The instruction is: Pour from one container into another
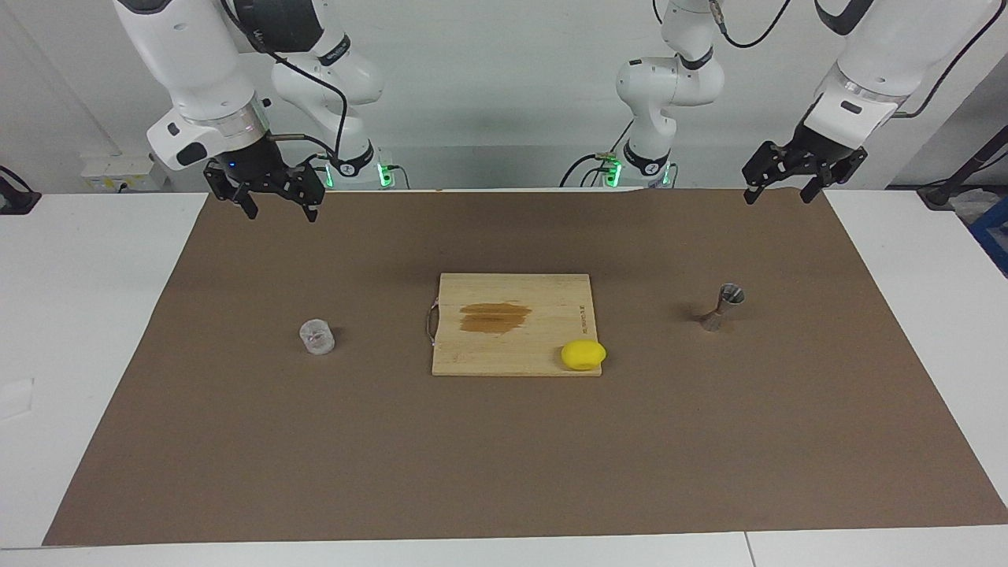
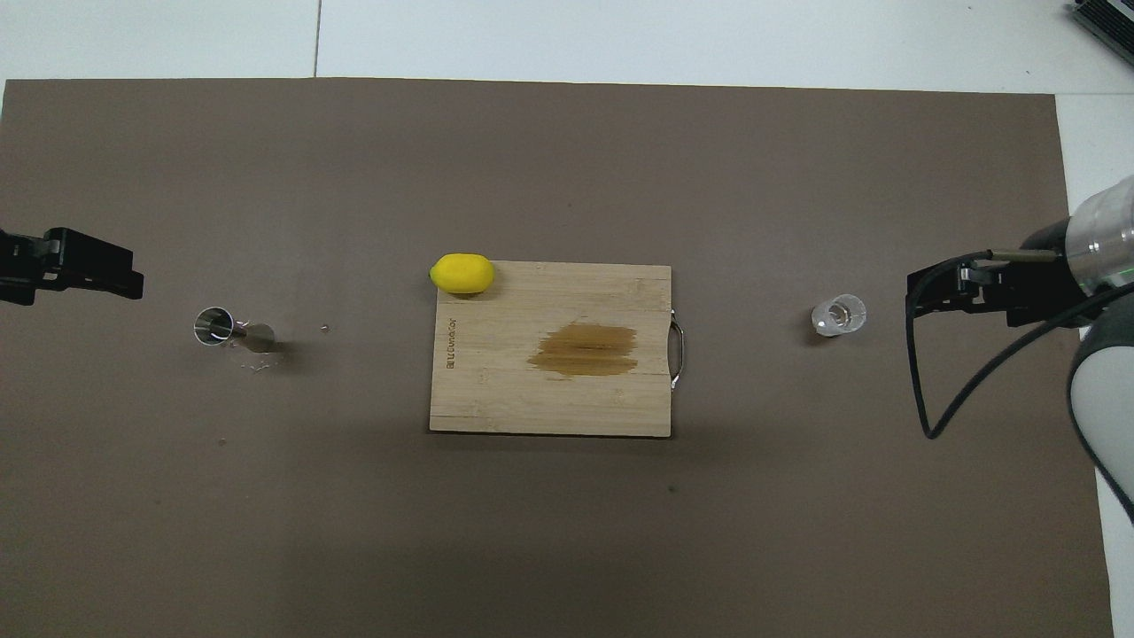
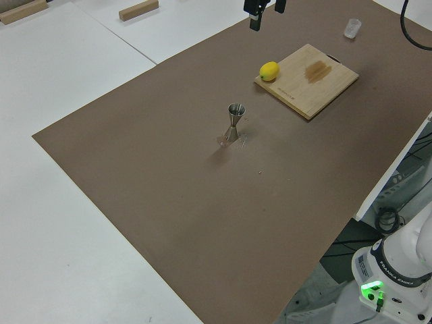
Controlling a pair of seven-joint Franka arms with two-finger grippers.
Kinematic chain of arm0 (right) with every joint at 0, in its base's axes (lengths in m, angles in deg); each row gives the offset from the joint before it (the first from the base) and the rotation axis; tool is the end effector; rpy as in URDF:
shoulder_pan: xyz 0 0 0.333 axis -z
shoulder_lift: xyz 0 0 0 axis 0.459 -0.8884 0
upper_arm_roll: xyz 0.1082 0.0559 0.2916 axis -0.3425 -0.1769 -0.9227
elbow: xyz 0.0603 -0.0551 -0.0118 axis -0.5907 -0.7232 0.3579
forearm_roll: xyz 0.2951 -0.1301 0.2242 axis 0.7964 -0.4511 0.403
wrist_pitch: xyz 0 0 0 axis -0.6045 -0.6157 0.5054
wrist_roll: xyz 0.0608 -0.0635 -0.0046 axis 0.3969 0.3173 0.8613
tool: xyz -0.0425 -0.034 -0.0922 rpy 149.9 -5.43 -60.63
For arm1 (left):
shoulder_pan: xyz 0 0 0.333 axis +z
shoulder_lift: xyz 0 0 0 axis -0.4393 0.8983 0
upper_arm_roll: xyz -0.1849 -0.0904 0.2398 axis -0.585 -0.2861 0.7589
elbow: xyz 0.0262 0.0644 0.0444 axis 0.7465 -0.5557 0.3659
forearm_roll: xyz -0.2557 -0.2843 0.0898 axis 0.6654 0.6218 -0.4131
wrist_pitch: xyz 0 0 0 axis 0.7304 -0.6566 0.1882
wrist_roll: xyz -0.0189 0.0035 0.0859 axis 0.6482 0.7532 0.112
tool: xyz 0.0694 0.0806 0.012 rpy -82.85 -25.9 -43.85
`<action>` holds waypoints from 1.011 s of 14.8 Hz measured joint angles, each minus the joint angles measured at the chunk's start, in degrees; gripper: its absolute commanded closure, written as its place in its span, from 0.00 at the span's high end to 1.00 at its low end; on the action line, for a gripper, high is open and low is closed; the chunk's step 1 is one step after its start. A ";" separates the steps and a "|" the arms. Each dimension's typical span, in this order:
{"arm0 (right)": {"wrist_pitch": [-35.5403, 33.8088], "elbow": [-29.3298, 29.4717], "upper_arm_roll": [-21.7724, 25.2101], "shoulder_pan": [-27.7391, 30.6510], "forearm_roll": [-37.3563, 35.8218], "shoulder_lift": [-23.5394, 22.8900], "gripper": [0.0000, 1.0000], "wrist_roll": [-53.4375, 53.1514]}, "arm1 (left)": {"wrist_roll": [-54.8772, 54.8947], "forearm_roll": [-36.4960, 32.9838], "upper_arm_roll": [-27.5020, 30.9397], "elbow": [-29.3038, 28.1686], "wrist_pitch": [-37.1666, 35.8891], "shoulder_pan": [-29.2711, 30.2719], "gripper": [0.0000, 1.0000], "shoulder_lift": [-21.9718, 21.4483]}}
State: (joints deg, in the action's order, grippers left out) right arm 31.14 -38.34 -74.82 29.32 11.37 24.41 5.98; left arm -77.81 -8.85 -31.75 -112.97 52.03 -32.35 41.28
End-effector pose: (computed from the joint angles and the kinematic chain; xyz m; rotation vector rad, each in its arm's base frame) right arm 0.5414 0.0463 0.6082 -3.1304 0.1665 0.0681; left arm 0.5449 -0.0428 0.6518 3.0929 -0.0314 -0.0554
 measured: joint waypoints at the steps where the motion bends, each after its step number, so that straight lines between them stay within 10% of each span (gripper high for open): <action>1: 0.00 0.00 0.00 0.00 0.00 0.00 1.00 0.00 | 0.00 0.00 0.00 0.00 0.00 0.00 1.00 0.00; 15: 0.00 0.00 0.00 0.00 0.00 0.00 1.00 0.00 | -0.01 -1.59 0.14 -0.05 1.81 0.12 1.00 0.00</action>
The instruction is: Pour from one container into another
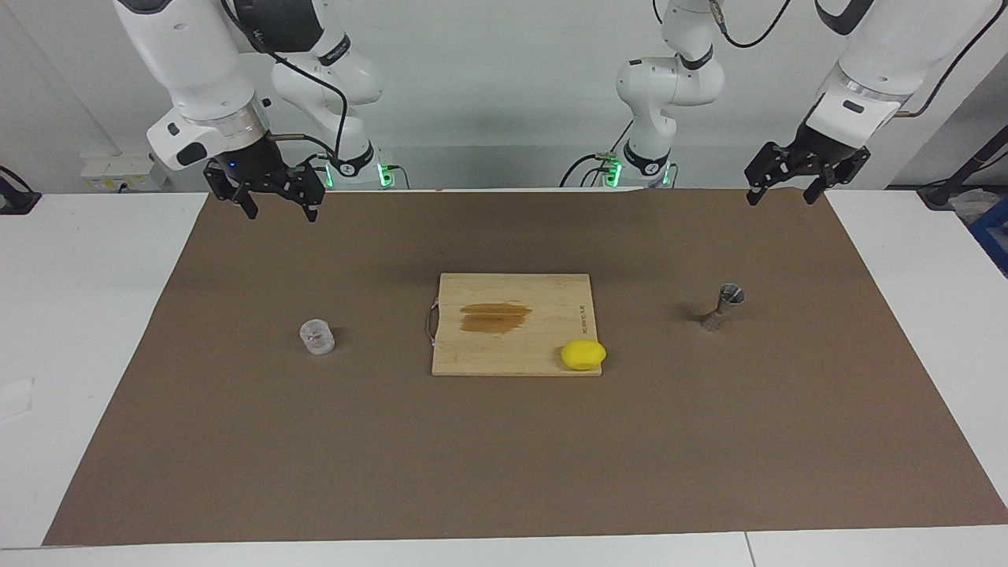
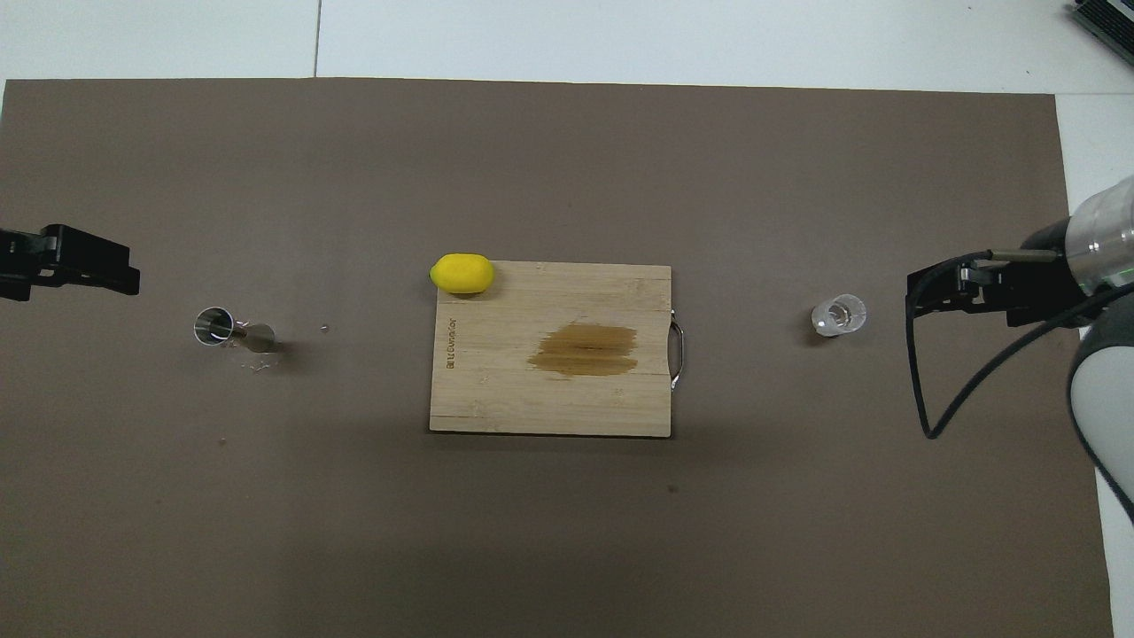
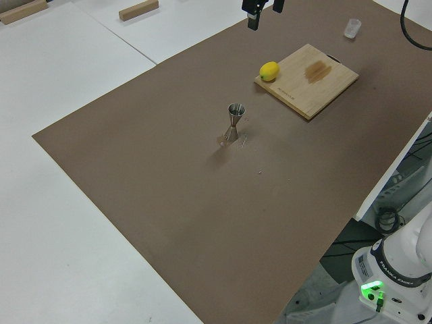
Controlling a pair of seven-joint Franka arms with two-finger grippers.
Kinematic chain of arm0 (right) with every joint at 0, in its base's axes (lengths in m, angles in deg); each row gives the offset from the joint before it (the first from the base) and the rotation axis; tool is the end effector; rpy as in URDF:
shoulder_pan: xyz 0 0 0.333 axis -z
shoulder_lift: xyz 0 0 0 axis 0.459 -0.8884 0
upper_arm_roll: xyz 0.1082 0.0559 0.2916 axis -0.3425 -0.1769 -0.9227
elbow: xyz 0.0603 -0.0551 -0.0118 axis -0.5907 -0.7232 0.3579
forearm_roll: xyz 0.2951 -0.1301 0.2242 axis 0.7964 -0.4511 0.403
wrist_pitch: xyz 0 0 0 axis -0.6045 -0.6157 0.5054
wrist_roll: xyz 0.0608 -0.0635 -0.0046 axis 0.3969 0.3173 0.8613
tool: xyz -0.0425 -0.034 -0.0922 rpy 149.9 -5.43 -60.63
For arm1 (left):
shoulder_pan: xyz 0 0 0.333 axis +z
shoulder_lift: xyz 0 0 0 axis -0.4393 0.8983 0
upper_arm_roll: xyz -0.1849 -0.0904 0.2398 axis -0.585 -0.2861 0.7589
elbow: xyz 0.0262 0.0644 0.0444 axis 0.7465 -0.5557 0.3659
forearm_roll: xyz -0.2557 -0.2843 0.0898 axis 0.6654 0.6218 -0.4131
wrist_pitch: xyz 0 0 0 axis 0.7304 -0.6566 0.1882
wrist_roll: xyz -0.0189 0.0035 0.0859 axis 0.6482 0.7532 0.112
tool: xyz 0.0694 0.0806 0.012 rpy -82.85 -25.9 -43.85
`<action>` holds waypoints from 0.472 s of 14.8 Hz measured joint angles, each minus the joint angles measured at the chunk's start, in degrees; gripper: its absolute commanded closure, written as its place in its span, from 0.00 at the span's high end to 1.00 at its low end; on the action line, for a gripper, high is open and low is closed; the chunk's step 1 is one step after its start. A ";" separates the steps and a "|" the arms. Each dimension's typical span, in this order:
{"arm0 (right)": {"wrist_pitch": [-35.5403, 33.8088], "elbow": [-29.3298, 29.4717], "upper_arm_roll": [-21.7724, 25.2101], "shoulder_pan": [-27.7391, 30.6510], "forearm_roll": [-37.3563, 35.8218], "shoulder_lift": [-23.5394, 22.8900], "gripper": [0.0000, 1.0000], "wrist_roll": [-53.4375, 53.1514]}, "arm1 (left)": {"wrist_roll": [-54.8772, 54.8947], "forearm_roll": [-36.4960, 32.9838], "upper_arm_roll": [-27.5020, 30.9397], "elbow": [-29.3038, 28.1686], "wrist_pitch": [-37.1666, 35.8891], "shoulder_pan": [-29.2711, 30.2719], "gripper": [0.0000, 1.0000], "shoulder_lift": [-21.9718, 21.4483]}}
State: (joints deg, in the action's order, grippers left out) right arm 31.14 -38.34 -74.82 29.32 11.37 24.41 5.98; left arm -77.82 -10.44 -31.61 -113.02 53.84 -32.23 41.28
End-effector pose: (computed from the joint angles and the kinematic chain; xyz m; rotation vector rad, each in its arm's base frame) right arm 0.5414 0.0463 0.6082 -3.1304 0.1665 0.0681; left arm 0.5487 -0.0372 0.6540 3.1192 -0.0195 -0.0054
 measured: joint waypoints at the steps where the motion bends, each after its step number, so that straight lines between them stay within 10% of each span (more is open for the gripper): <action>1: 0.00 0.00 0.00 0.00 0.00 0.00 1.00 0.00 | 0.00 -0.55 0.06 -0.10 0.96 0.30 1.00 0.01; 7: 0.00 0.00 0.00 0.00 0.00 0.00 1.00 0.00 | 0.02 -0.87 0.24 -6.03 13.64 3.04 1.00 -1.04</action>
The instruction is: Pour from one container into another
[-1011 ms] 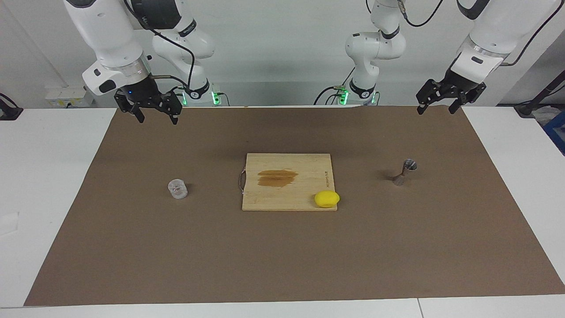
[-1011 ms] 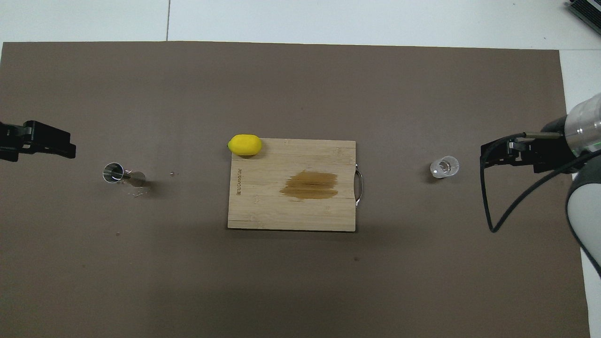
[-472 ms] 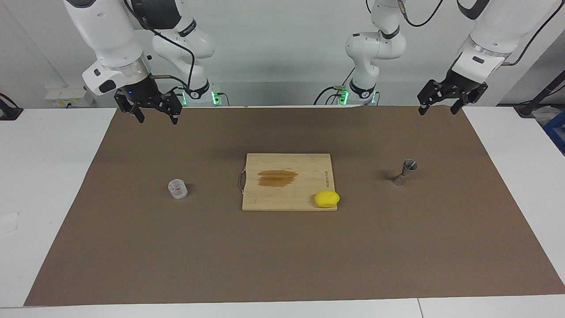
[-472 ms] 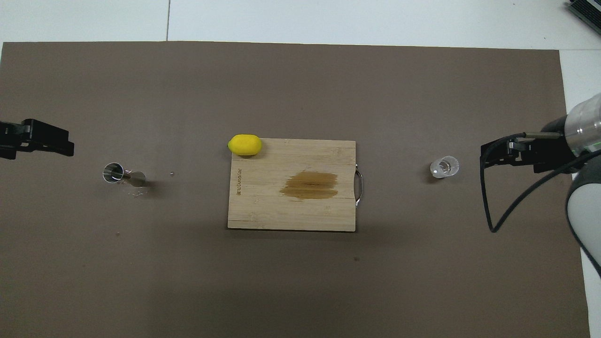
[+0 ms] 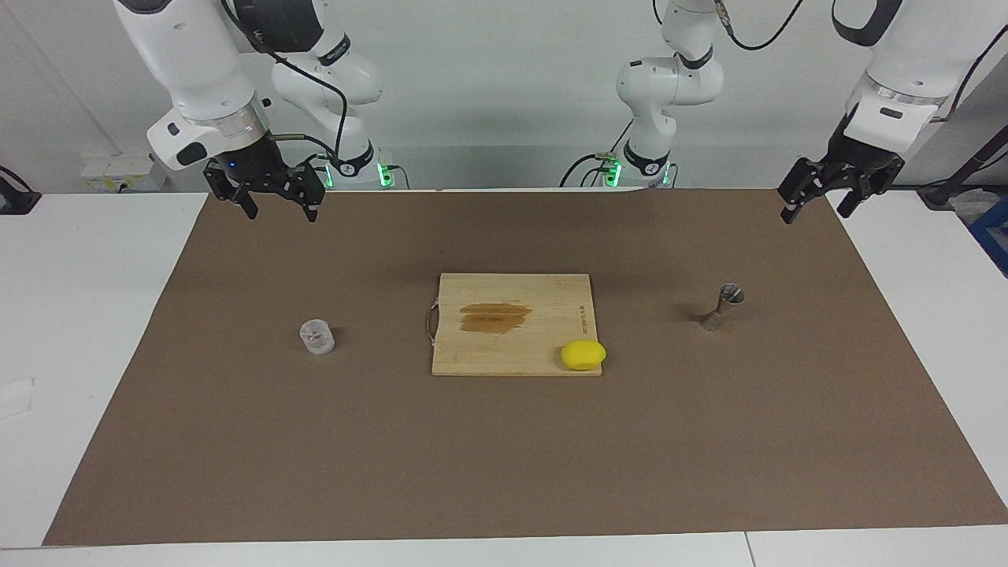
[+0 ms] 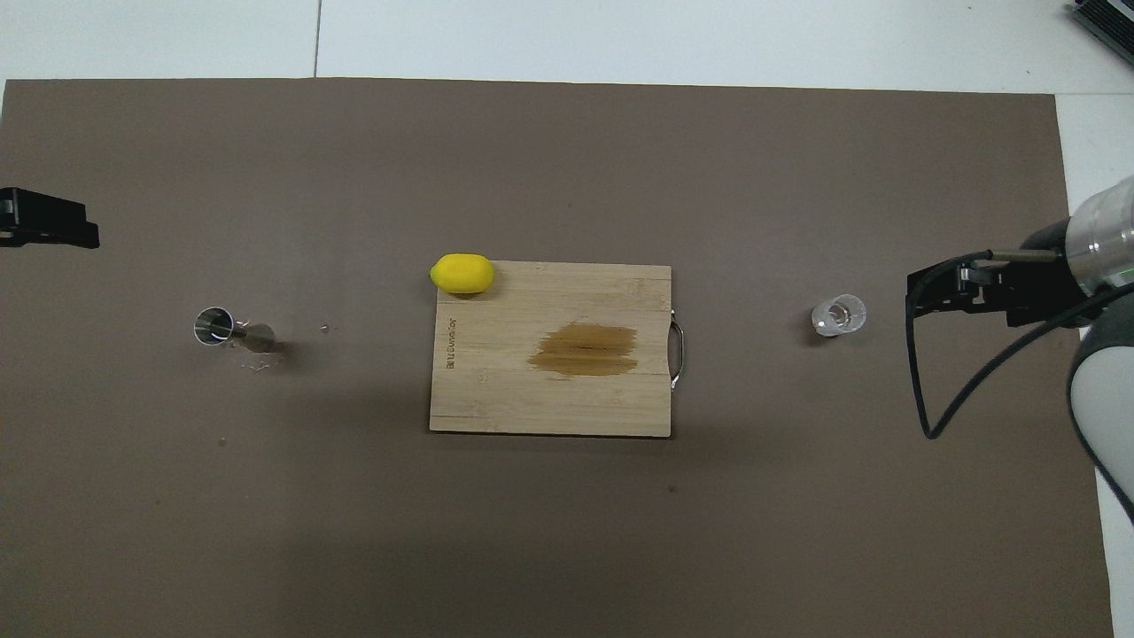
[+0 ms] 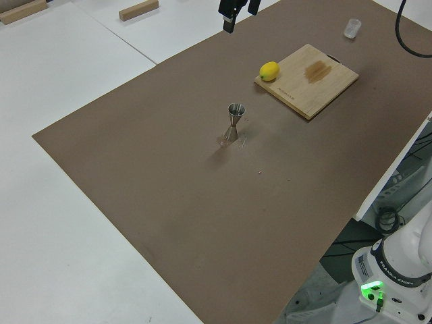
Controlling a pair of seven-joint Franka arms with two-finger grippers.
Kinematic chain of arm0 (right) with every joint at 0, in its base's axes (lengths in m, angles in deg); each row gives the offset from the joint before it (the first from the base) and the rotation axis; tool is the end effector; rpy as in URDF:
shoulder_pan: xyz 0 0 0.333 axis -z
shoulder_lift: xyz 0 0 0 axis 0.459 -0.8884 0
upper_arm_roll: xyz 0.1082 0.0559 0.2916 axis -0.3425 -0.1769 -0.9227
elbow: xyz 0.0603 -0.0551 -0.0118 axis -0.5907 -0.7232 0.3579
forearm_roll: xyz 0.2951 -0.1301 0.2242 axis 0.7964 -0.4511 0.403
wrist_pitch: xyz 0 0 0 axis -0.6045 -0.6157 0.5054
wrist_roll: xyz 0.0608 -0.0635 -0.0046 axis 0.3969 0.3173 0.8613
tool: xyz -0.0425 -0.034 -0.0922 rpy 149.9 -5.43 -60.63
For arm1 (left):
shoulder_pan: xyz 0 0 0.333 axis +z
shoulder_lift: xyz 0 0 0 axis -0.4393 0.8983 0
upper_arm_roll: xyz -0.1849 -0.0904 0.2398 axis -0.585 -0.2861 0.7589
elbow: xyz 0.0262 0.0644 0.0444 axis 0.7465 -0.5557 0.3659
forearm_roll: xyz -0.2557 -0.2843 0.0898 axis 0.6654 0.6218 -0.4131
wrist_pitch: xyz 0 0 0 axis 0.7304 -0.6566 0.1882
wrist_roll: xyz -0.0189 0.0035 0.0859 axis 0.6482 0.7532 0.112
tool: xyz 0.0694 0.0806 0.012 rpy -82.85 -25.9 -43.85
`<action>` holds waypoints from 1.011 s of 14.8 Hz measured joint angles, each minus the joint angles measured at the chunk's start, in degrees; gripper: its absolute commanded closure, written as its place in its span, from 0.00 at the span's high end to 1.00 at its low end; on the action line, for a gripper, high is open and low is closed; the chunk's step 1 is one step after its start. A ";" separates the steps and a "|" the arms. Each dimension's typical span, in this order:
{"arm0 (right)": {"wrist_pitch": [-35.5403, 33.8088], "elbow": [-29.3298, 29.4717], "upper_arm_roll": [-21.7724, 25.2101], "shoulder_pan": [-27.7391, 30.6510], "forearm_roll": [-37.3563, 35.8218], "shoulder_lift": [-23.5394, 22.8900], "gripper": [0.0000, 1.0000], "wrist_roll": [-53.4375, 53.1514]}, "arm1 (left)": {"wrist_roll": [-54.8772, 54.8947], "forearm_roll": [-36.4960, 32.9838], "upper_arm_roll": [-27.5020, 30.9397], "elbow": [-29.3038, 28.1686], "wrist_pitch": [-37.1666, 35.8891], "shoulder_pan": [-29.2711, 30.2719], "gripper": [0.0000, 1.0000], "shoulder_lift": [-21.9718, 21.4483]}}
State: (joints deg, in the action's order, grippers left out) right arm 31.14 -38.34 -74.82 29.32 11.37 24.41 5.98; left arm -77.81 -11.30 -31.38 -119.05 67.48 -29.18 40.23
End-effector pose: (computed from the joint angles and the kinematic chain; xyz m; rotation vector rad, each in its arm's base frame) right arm 0.5414 0.0463 0.6082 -3.1304 0.1665 0.0681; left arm 0.5677 -0.0037 0.6368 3.1195 0.0735 0.2323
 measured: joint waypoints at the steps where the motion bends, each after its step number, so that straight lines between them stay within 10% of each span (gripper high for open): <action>1: 0.00 0.00 0.00 0.00 0.00 0.00 1.00 0.00 | 0.00 0.00 -0.03 -2.75 3.66 0.00 1.00 -0.69; 15: 0.00 0.00 0.00 0.00 0.00 0.00 1.00 0.00 | -2.78 -0.01 -0.96 -18.59 30.53 0.05 1.00 -0.90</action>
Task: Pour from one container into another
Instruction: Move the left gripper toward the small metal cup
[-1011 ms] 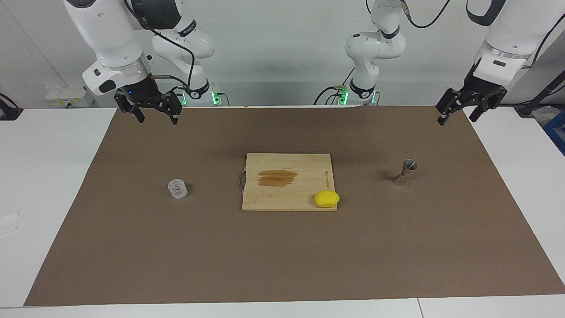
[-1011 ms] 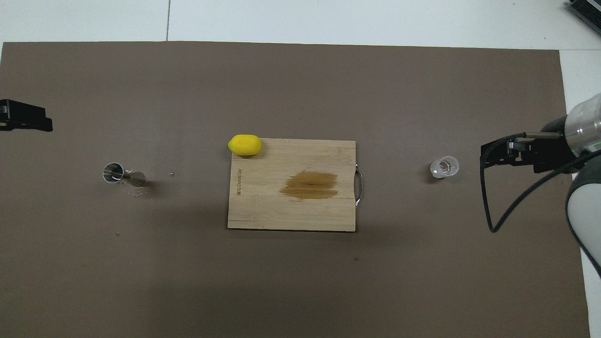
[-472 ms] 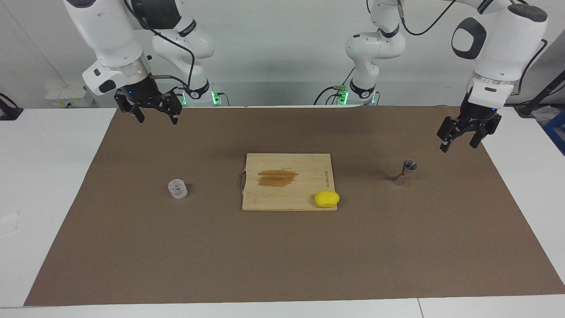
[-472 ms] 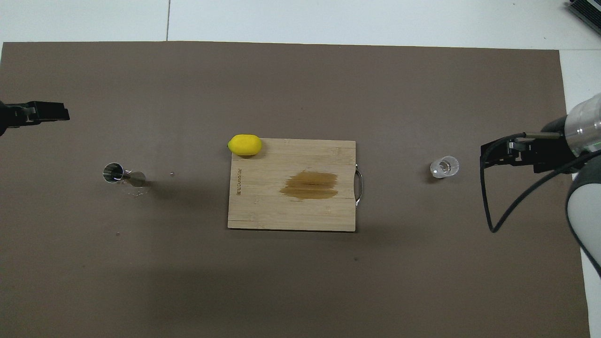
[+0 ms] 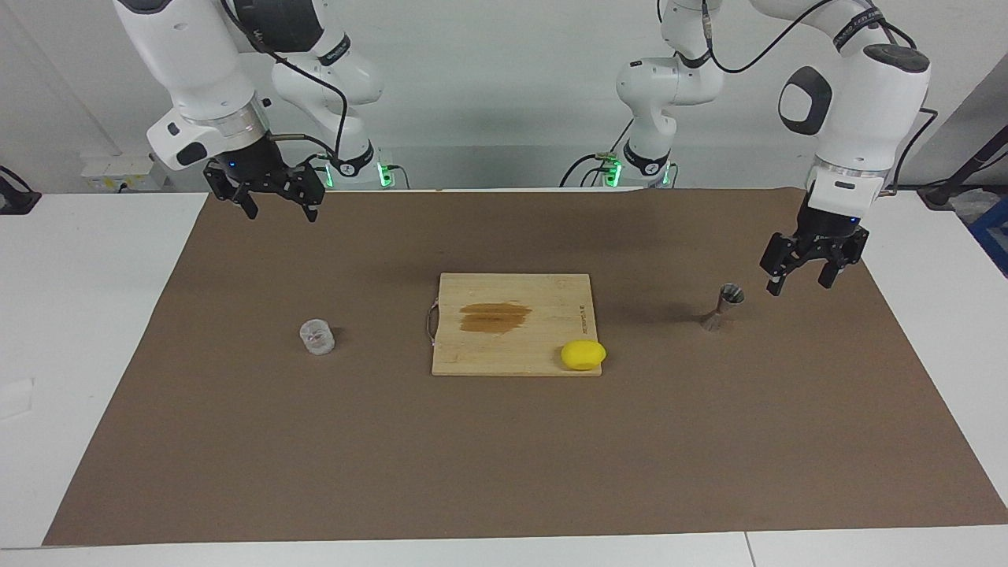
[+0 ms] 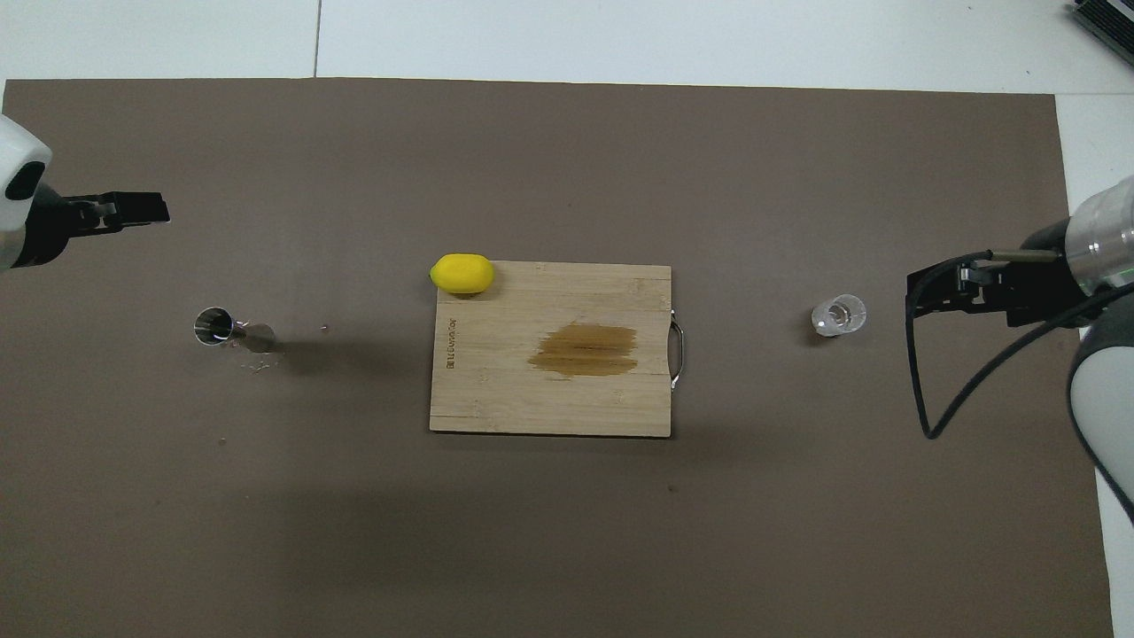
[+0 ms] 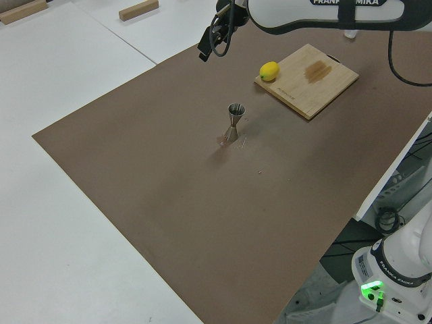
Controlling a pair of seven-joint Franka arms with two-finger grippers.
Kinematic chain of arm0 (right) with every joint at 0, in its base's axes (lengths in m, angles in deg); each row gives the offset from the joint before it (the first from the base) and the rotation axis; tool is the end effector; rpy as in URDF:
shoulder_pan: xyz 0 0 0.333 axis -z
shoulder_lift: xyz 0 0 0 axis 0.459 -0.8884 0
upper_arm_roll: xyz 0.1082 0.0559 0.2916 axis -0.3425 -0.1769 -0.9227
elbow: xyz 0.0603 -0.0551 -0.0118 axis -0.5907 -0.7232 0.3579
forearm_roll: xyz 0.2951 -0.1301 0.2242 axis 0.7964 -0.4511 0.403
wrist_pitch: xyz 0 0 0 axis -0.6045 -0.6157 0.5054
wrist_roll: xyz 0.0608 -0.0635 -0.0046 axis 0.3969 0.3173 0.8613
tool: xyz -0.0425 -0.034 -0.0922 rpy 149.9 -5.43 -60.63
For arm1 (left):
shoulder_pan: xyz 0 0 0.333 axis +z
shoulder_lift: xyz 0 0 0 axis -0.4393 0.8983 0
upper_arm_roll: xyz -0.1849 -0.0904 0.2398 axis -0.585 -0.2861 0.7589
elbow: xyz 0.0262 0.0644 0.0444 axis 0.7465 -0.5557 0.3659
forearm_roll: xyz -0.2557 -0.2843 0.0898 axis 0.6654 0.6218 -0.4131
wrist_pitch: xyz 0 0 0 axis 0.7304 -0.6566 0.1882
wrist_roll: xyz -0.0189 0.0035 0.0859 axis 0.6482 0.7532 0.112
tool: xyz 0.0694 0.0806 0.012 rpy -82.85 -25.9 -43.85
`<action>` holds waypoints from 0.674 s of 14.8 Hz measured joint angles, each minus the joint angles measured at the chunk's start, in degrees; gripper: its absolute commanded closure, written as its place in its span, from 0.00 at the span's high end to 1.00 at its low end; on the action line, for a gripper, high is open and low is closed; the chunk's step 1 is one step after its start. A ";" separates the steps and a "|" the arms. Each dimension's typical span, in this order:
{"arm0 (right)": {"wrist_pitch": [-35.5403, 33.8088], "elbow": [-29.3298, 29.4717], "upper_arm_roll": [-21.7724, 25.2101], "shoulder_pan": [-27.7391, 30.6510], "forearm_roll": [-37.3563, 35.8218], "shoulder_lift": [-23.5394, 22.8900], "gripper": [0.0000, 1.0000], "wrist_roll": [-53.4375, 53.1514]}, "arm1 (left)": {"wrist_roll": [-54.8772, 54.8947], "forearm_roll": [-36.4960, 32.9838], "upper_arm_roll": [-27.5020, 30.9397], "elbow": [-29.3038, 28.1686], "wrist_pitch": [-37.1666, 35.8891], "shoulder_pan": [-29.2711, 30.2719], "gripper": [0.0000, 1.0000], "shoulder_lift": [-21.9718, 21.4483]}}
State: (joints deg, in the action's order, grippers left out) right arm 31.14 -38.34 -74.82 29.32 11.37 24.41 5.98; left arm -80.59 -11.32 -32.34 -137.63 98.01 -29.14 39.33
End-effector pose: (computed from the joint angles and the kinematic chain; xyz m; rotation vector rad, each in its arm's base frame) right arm 0.5414 0.0463 0.6082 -3.1304 0.1665 0.0681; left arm 0.5868 -0.0127 0.5427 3.0553 0.1266 0.5755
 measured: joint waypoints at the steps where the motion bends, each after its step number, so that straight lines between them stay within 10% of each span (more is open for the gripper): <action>1: 0.00 0.00 0.00 0.00 0.00 0.00 1.00 0.00 | -0.06 0.00 -0.01 -0.37 1.11 -0.20 1.00 0.00; 10: 0.00 0.00 0.00 0.00 0.00 0.00 1.00 0.00 | -0.34 0.00 -1.02 -0.66 -10.98 -6.30 1.00 -0.88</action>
State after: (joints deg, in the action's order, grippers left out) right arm 31.14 -38.34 -74.82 29.32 11.37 24.41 5.98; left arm -80.93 -11.32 -33.36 -138.29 87.03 -35.44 38.45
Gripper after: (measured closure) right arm 0.000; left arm 0.000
